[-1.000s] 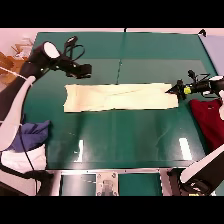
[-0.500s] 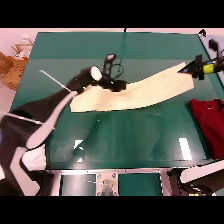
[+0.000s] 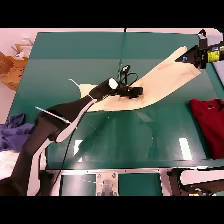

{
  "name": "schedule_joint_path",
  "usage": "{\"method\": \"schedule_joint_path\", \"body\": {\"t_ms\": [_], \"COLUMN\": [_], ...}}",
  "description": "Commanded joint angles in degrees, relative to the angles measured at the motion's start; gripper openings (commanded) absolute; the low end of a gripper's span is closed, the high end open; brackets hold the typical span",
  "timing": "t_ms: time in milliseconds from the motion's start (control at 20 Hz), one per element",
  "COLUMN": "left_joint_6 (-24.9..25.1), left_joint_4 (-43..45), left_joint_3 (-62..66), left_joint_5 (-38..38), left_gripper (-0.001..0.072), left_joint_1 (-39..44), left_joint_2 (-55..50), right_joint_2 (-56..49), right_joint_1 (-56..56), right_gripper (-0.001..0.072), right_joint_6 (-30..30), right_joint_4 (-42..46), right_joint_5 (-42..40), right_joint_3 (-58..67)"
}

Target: Fold the shirts.

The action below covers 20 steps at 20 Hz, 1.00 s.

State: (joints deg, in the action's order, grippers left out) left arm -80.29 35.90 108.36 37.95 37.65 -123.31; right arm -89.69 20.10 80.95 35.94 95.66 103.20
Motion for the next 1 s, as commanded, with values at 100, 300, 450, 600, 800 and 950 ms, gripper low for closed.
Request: {"method": "schedule_joint_path", "body": {"t_ms": [100, 300, 450, 600, 800, 950], "left_joint_6": [2.9, 2.8, 2.8, 4.6, 6.3, 7.5], "left_joint_4": [-0.2, 9.9, 13.9, 13.9, 13.8, 13.8], "left_joint_3": [6.3, 9.0, 9.0, 9.0, 9.0, 9.0], "left_joint_5": [20.0, 32.1, 36.4, 38.6, 42.6, 45.4], "left_gripper": [0.0024, 0.0024, 0.0024, 0.0025, 0.0025, 0.0025], "left_joint_1": [-7.2, -16.3, -23.6, -30.4, -36.4, -39.7], "left_joint_2": [0.8, 8.1, 14.5, 19.1, 21.7, 21.8], "right_joint_2": [0.4, 0.4, 0.4, 0.2, -4.9, -13.6], "right_joint_1": [-1.1, -7.3, -16.3, -27.8, -44.8, -56.6], "right_gripper": [0.0017, 0.0017, 0.0017, 0.0017, 0.0017, 0.0411], "right_joint_6": [1.0, 4.3, 9.2, 15.0, 18.1, 18.0], "right_joint_4": [0.2, 0.3, 2.7, 6.6, 6.6, 6.5], "right_joint_5": [-0.7, -4.8, -13.8, -28.4, -49.7, -65.4], "right_joint_3": [0.0, -0.1, -1.3, -5.6, -10.2, -10.2]}}
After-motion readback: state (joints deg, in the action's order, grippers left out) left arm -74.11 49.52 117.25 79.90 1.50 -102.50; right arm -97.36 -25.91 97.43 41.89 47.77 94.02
